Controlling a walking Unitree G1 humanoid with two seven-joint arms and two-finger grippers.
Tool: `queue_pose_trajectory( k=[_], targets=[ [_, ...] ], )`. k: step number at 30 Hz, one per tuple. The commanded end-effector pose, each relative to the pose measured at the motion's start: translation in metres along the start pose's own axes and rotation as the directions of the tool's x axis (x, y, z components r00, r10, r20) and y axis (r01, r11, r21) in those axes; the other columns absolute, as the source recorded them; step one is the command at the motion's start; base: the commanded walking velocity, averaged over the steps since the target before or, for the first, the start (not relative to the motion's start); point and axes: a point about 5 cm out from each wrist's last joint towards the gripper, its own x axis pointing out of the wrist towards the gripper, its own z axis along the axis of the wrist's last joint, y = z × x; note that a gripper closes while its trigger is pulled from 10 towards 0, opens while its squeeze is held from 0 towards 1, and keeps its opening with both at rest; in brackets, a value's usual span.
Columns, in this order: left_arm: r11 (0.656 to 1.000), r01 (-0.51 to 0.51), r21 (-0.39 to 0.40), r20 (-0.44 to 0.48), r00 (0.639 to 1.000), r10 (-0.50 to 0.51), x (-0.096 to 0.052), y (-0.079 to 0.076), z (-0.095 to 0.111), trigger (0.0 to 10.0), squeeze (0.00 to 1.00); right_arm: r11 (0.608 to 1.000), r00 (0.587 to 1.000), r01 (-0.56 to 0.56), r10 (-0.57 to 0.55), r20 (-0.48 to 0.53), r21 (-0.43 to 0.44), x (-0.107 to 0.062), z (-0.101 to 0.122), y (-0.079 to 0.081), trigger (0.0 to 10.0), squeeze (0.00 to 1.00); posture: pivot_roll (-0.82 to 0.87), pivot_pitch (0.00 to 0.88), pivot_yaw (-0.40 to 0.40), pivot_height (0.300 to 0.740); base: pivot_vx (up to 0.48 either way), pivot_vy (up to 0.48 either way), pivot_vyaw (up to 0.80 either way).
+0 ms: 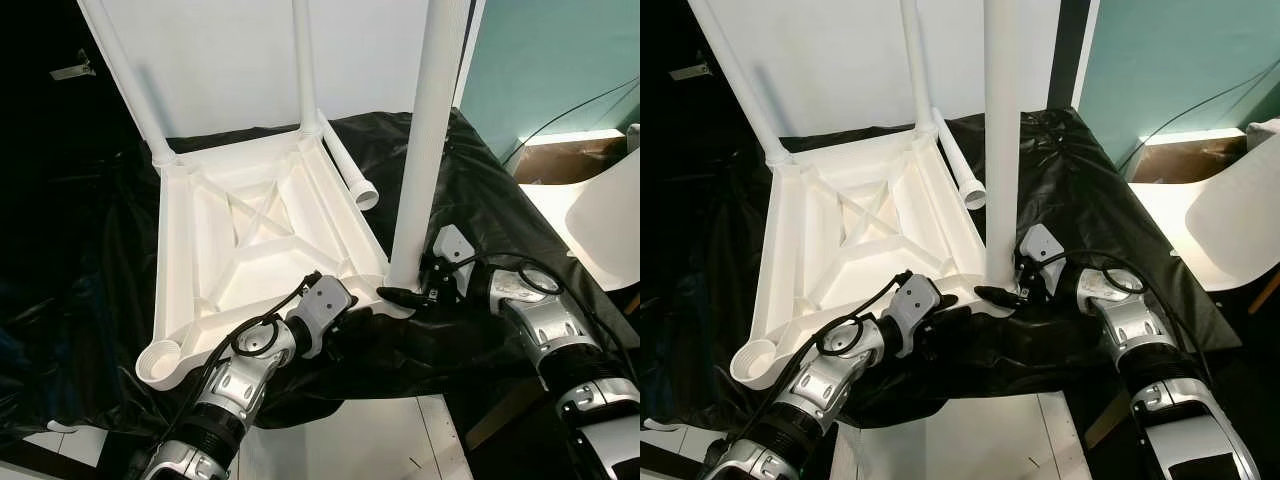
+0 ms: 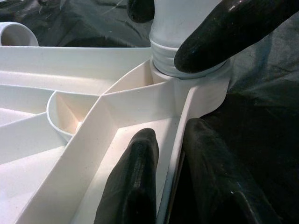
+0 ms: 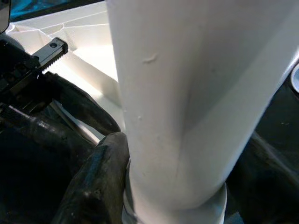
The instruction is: Building children table
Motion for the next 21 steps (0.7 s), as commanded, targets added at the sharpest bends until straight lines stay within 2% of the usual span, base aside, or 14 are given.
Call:
queue_pose_trajectory(
  k=[1,3,4,5,7,8,11,15,16,17,18,19,20,21],
  targets=[
    [0.997,0.051,-0.063,-0.124,0.991,-0.059,-0.008,-0.012,-0.031,10.0,0.00,0.995,0.996,0.079,-0.076,-0.051,0.058,-0.005,-0.018,0.006,0.0,0.00,-0.07,0.000,0.050,0.740,0.000,0.000,0.00],
    [0.997,0.051,-0.063,-0.125,0.990,-0.058,-0.008,-0.012,-0.031,10.0,0.00,0.970,0.974,0.218,-0.224,0.045,0.111,0.008,-0.012,0.020,0.0,0.00,-0.07,0.000,0.050,0.740,0.000,0.000,0.00],
    [0.997,0.049,-0.064,-0.125,0.990,-0.057,-0.008,-0.012,-0.031,10.0,0.00,0.944,0.948,0.296,-0.309,0.074,0.148,0.014,-0.011,0.028,0.0,0.00,-0.07,0.000,0.052,0.740,0.000,0.000,0.00],
    [0.997,0.049,-0.064,-0.125,0.990,-0.057,-0.008,-0.012,-0.031,10.0,0.00,0.944,0.948,0.296,-0.309,0.074,0.148,0.014,-0.011,0.028,0.0,0.00,-0.07,0.000,0.052,0.740,0.000,0.000,0.00],
    [0.997,0.049,-0.065,-0.125,0.991,-0.057,-0.008,-0.012,-0.031,10.0,0.00,0.899,0.900,0.398,-0.421,0.109,0.182,0.021,-0.008,0.043,0.0,0.00,-0.07,0.000,0.055,0.740,0.000,0.000,0.00],
    [0.997,0.049,-0.065,-0.125,0.991,-0.057,-0.008,-0.012,-0.031,10.0,0.00,0.899,0.900,0.398,-0.421,0.109,0.182,0.021,-0.008,0.043,0.0,0.00,-0.07,0.000,0.055,0.740,0.000,0.000,0.00],
    [0.996,0.053,-0.065,-0.124,0.990,-0.060,-0.008,-0.012,-0.031,10.0,0.00,0.825,0.823,0.518,-0.553,0.132,0.226,0.025,-0.004,0.060,0.0,0.00,-0.08,0.000,0.060,0.740,0.000,0.000,0.00],
    [0.996,0.054,-0.065,-0.126,0.990,-0.061,-0.008,-0.012,-0.031,10.0,0.00,0.802,0.802,0.551,-0.585,0.120,0.230,0.025,-0.004,0.060,0.0,0.00,-0.08,0.000,0.062,0.740,0.000,0.000,0.00],
    [0.996,0.055,-0.065,-0.126,0.990,-0.063,-0.008,-0.012,-0.031,10.0,0.00,0.800,0.802,0.556,-0.588,0.109,0.224,0.025,-0.004,0.059,4.8,0.00,-0.08,0.000,0.065,0.740,0.000,0.000,0.00],
    [0.996,0.055,-0.065,-0.126,0.990,-0.063,-0.008,-0.012,-0.031,10.0,0.00,0.800,0.802,0.556,-0.588,0.109,0.224,0.025,-0.004,0.059,4.8,0.00,-0.08,0.000,0.065,0.740,0.000,0.000,0.00],
    [0.996,0.057,-0.064,-0.126,0.990,-0.065,-0.007,-0.012,-0.031,10.0,0.00,0.806,0.808,0.549,-0.580,0.106,0.223,0.025,-0.005,0.058,10.0,1.00,-0.08,0.000,0.066,0.740,0.000,0.000,0.00],
    [0.996,0.059,-0.064,-0.126,0.990,-0.067,-0.007,-0.012,-0.030,10.0,0.00,0.823,0.826,0.518,-0.552,0.113,0.231,0.024,-0.004,0.057,10.0,1.00,-0.08,0.000,0.066,0.740,0.000,0.000,0.00],
    [0.996,0.059,-0.064,-0.126,0.990,-0.067,-0.007,-0.012,-0.030,10.0,0.00,0.823,0.826,0.518,-0.552,0.113,0.231,0.024,-0.004,0.057,10.0,1.00,-0.08,0.000,0.066,0.740,0.000,0.000,0.00],
    [0.996,0.060,-0.064,-0.125,0.990,-0.067,-0.007,-0.013,-0.030,10.0,0.00,0.849,0.851,0.480,-0.511,0.118,0.220,0.024,-0.003,0.055,10.0,1.00,-0.09,0.000,0.064,0.740,0.000,0.000,0.00]
  ],
)
